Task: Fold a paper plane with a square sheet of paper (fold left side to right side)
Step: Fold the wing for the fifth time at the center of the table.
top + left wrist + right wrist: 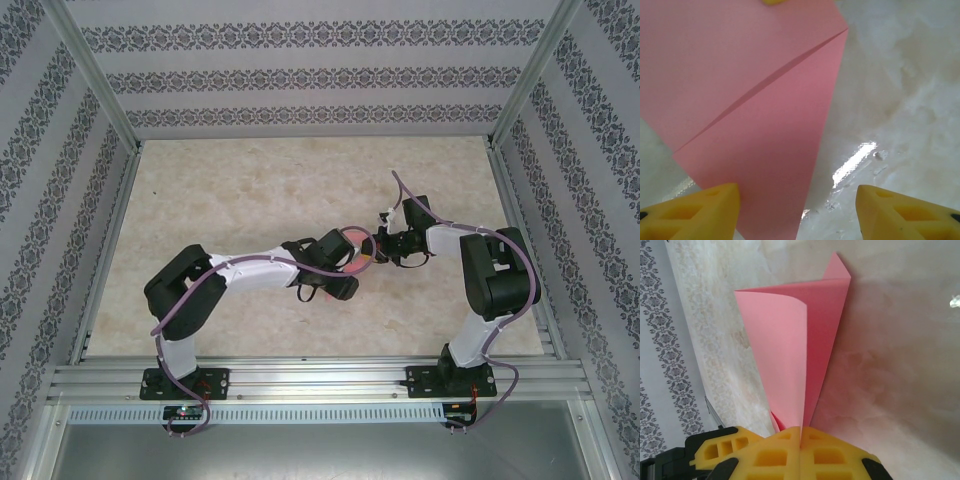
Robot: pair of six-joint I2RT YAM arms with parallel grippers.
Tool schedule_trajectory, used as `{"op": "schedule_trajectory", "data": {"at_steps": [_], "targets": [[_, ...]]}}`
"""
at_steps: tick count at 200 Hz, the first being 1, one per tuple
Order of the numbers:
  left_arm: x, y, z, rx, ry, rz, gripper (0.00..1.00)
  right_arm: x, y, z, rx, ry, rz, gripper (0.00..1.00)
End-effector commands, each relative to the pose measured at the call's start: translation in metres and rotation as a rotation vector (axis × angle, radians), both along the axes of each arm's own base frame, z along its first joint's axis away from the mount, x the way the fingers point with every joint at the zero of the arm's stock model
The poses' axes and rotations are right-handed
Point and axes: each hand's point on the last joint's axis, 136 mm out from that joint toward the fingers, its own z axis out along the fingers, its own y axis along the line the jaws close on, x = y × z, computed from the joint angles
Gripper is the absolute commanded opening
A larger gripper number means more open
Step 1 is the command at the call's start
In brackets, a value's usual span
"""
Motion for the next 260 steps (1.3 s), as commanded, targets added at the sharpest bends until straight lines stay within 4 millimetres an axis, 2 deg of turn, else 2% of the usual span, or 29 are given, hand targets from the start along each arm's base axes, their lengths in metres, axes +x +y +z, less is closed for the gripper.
{"op": "schedule_trajectory", "data": {"at_steps": [1, 37, 74, 128, 158, 211, 260], "targets": [[-0.002, 0.002, -0.007, 0.07, -0.022, -0.014, 0.63, 0.004, 0.003, 0.0, -0.002, 0.017, -0.005, 0.02], [-0.006, -0.002, -0.015, 0.095, -0.023, -0.02, 0.59, 0.004, 0.003, -0.001, -0.006, 0.025, -0.007, 0.03], [-0.003, 0.003, -0.021, 0.134, -0.037, 0.003, 0.53, 0.002, 0.002, -0.003, -0.014, 0.032, -0.002, 0.04], [-0.002, 0.006, -0.022, 0.143, -0.044, 0.023, 0.45, 0.002, 0.0, -0.007, -0.032, 0.041, -0.007, 0.05], [-0.004, 0.008, -0.019, 0.141, -0.049, 0.029, 0.46, 0.008, -0.008, -0.012, -0.057, 0.051, -0.045, 0.05], [-0.009, 0.01, -0.013, 0.129, -0.06, 0.027, 0.47, 0.013, -0.01, -0.011, -0.061, 0.067, -0.073, 0.06], [-0.016, 0.008, 0.009, 0.107, -0.097, 0.035, 0.53, 0.013, -0.012, -0.012, -0.072, 0.072, -0.079, 0.06]]}}
